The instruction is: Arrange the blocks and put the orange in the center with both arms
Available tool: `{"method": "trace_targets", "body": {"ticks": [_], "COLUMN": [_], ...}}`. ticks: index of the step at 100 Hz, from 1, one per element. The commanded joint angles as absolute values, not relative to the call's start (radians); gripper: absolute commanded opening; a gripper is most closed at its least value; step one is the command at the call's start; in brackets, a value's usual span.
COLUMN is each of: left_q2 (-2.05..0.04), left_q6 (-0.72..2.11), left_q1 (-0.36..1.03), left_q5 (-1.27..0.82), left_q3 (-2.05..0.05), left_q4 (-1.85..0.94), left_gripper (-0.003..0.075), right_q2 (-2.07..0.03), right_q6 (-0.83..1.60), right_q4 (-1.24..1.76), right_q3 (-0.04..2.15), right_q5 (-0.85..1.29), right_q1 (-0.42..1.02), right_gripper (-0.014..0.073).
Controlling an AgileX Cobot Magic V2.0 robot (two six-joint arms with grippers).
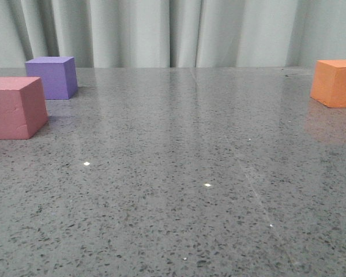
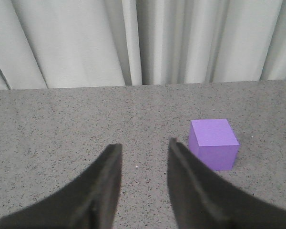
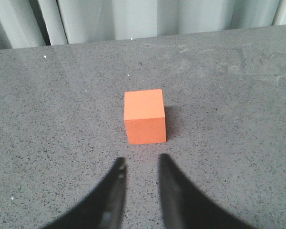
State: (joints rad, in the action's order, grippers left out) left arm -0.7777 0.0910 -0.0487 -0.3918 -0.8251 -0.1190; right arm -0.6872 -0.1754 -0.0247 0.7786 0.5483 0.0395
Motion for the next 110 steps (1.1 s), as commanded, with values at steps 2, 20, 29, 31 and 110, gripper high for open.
{"method": "trace_targets", "body": {"ticks": [2,20,29,31,110], "left_q2": [-0.775,-0.775,-0.775,-0.775,-0.886], "left_q6": [0.082,0.082,0.082,0.082,0.082], "left_q1": [-0.048,-0.048,-0.048,-0.048,-0.048], "left_q5": [-0.319,-0.330,-0.326,-0.326,-0.336], "left_q3": [-0.862,-0.862,-0.862,-0.862,-0.857], "left_q4": [-0.127,-0.151,-0.151,-0.151,-0.188], "left_gripper": [0.0513,0.0685,0.0680,0.0680,0.0680], "right_q2": [-0.690,-0.690,-0.690,-0.690,-1.212], "right_q6": [-0.165,-0.165,-0.165,-0.165,-0.148], "right_q4": [-0.026,-0.026,-0.026,-0.026,-0.016], "right_q3": [0.817,0.817,0.817,0.817,1.399], "right_q5": [0.468,0.461,0.416,0.408,0.817], "right_q1": [0.032,0.032,0.032,0.032,0.032], "right_gripper": [0.0489,0.0576,0.0570,0.0570,0.0568]}}
